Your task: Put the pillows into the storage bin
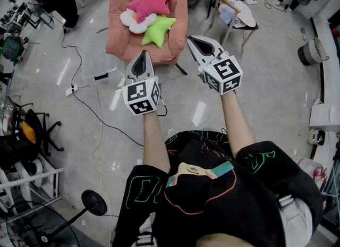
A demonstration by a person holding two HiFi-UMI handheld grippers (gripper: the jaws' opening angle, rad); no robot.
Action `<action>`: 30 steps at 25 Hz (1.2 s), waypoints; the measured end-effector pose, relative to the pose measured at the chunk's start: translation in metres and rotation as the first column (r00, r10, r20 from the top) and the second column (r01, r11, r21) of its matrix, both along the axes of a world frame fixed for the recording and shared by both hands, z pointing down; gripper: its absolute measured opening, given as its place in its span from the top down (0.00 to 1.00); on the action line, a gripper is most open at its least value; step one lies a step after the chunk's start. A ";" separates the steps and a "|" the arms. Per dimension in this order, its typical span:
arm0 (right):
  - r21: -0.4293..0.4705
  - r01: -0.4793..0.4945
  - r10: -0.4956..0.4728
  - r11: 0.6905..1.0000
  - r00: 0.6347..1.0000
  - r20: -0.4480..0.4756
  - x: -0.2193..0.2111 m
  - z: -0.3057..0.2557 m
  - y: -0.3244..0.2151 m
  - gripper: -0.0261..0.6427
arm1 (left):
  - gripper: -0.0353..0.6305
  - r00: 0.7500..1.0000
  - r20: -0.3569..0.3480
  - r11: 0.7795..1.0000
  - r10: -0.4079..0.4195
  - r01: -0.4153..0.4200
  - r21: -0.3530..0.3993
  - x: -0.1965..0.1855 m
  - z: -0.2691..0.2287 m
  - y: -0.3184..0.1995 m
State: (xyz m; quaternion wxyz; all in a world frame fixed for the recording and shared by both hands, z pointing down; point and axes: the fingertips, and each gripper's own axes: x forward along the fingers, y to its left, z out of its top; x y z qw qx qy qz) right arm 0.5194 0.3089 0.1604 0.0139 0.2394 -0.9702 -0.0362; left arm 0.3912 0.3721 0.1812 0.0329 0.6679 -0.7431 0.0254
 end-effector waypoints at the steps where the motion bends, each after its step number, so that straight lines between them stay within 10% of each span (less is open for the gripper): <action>1: -0.001 0.001 -0.001 1.000 1.000 0.003 0.001 -0.001 -0.002 0.97 | 0.95 1.000 0.012 1.000 0.001 -0.001 -0.002 0.001 0.000 -0.002; 9: -0.022 -0.023 0.023 0.999 1.000 0.011 0.009 -0.003 -0.023 0.97 | 0.95 1.000 0.017 1.000 0.017 -0.017 0.005 0.002 -0.004 -0.019; 16: -0.054 -0.041 0.041 0.998 0.999 0.000 0.008 0.004 -0.044 0.97 | 0.95 0.992 -0.125 0.996 0.016 -0.006 0.086 -0.015 -0.009 -0.027; 30: -0.103 -0.047 0.041 0.994 0.997 -0.062 -0.083 0.052 -0.131 0.97 | 0.95 0.994 -0.105 1.000 0.006 -0.006 -0.005 -0.110 0.045 -0.115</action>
